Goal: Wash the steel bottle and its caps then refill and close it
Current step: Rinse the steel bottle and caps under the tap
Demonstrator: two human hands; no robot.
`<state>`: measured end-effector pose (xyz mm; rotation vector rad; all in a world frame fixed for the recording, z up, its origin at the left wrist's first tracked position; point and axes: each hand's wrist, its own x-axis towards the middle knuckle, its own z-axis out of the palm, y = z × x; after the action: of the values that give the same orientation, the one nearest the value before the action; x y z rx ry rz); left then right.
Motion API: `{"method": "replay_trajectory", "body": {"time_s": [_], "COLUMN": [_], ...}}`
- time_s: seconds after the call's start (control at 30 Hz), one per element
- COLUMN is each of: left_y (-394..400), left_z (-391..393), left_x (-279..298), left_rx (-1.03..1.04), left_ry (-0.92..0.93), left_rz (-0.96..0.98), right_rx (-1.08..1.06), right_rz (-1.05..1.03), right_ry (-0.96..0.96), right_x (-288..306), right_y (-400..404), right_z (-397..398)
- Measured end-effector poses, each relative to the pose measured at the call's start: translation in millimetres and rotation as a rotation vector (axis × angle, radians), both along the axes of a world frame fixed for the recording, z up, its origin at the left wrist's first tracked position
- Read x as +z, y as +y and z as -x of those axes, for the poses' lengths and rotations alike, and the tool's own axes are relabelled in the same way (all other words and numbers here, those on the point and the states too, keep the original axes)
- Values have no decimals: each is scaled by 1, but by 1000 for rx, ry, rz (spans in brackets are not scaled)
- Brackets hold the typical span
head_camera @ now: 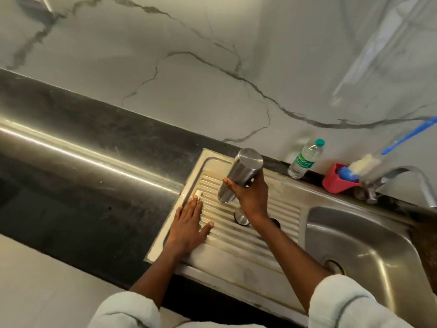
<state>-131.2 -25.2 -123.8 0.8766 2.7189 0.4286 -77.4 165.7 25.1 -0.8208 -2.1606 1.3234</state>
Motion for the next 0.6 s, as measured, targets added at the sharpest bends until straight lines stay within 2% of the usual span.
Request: {"method": "replay_trajectory", "body": {"time_s": [0.27, 0.6], "left_y": [-1, -1], "left_z": [-2, -5], "left_x": [-1, -3], "left_rx": [-3, 9], "left_ry": [-8, 29], "left_rz": [-8, -12], "right_rx": [37, 99], "right_rz": [-106, -125], "right_ry": [-68, -74], "right_x": [-14, -19], "right_y": [-25, -29], "right_z": [49, 52]}}
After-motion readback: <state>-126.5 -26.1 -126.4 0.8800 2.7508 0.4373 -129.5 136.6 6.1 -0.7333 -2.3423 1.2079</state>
